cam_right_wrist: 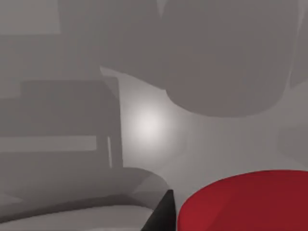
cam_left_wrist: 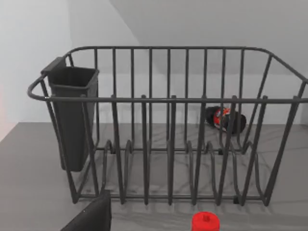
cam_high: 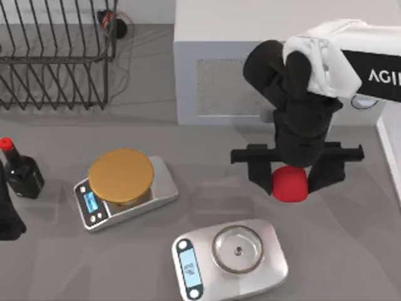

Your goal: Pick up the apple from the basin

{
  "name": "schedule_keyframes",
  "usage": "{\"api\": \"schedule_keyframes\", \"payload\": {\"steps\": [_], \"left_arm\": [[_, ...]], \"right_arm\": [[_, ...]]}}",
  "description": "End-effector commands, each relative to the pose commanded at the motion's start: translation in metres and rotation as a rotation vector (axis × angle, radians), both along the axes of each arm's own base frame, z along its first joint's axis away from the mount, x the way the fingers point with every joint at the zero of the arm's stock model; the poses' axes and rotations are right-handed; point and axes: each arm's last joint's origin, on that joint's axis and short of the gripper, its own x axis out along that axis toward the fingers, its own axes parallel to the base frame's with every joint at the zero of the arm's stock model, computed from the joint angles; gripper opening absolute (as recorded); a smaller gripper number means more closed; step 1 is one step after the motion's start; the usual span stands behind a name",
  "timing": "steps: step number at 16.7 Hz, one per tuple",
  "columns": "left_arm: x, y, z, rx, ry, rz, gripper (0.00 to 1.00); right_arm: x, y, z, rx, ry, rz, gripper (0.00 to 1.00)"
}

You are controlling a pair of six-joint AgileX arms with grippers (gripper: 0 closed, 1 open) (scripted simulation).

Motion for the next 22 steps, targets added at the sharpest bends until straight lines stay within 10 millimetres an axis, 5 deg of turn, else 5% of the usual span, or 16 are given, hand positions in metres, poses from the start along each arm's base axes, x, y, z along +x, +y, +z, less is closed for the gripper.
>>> {"api": "schedule_keyframes", "payload": {"steps": [6, 19, 22], "left_arm": [[0.0, 0.0, 0.0, 0.0, 0.0, 0.0, 1.0], [0.0, 0.0, 0.0, 0.0, 0.0, 0.0, 1.0], [0.0, 0.0, 0.0, 0.0, 0.0, 0.0, 1.0]], "right_arm": [[-0.0007, 0.0024, -0.0016, 0.022, -0.033, 0.004, 0.0], [-0.0007, 0.0024, -0.0016, 0.022, -0.033, 0.004, 0.98], [-0.0007, 0.0024, -0.0016, 0.022, -0.033, 0.004, 1.0]]}}
